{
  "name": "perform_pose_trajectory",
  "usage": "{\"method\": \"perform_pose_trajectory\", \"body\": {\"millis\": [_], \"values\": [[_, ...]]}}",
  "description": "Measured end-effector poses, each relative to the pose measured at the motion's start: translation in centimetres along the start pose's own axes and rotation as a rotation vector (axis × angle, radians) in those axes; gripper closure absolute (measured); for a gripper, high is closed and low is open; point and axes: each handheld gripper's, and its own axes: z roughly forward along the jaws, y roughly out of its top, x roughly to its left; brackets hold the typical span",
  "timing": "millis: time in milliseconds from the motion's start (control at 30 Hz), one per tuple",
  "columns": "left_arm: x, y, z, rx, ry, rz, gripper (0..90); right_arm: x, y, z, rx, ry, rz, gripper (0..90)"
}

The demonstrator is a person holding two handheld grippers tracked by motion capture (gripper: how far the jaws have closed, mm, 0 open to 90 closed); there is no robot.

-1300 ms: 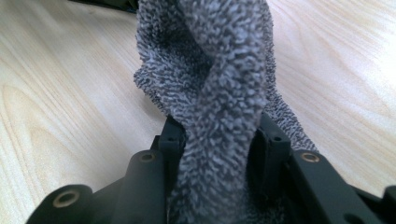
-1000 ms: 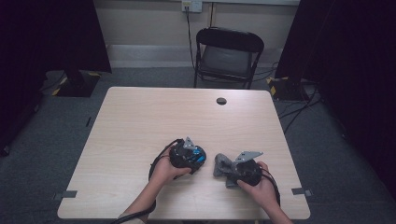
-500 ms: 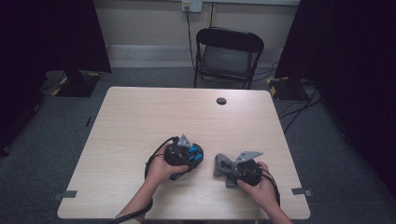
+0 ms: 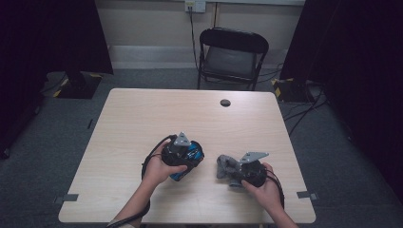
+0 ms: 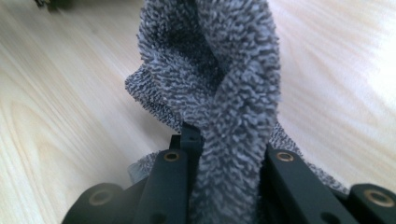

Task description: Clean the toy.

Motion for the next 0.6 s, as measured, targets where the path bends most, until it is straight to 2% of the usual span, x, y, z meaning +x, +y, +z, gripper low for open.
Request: {"method": "perform_pose_trajectory", "body": {"millis": [267,400,433,567,600], "values": [[0.0,0.5,-1.0,-0.022,-0.008,0.018,25.6,0.3,1.3,-0.2,-0.046,0.017,0.004,76.7],[0.1,0.7,-1.4,-0.036,-0.018,0.018,25.6,0.4,1.6,-0.2,-0.054,0.018,0.002,76.7],[0.1,0.8,-1.5,-0.036,-0.006,0.027,25.5,0.4,1.6,-0.2,-0.058,0.021,0.003,76.7],[-0.1,1.2,-1.8,-0.039,-0.017,0.041,25.6,0.4,1.9,-0.3,-0.065,0.021,0.004,76.6],[-0.1,1.3,-1.9,-0.051,-0.010,0.031,25.6,0.4,1.9,-0.3,-0.068,0.023,0.006,76.6]]}}
